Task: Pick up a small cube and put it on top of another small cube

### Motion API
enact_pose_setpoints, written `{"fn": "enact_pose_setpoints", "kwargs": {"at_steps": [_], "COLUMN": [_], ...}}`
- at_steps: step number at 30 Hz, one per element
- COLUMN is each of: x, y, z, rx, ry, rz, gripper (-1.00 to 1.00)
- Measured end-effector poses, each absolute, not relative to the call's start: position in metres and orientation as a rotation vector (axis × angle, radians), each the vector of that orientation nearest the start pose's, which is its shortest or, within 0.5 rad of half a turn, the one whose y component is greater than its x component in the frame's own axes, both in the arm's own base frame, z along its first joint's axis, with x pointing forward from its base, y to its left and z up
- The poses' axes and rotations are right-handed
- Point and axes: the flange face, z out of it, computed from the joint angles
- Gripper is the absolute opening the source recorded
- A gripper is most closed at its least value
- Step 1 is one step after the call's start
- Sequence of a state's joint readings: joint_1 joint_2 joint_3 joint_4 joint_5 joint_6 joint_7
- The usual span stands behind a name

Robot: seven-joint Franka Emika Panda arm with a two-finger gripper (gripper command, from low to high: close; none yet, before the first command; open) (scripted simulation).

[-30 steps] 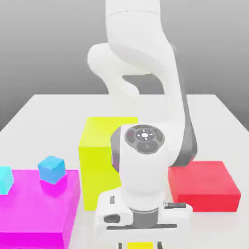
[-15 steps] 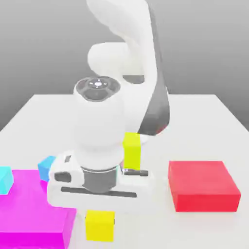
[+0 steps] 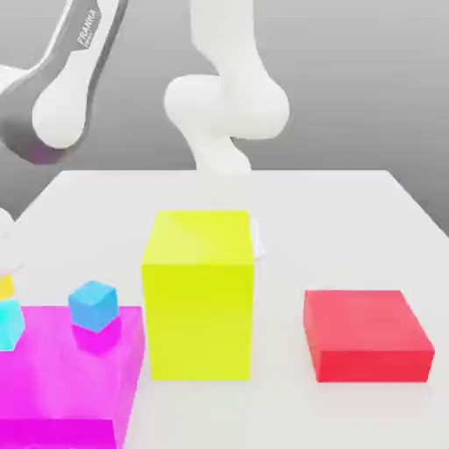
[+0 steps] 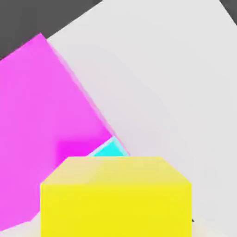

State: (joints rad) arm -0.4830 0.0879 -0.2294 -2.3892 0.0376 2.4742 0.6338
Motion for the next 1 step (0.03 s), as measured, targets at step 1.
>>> {"fn": "enact_pose_setpoints", "kwargs": {"at_steps": [1], "x": [0.3776], "y": [-0.327], "z": [0.2831], "rx": [-2.426], "ry": [1.991], "rz": [0.0], "gripper": [1.0]}}
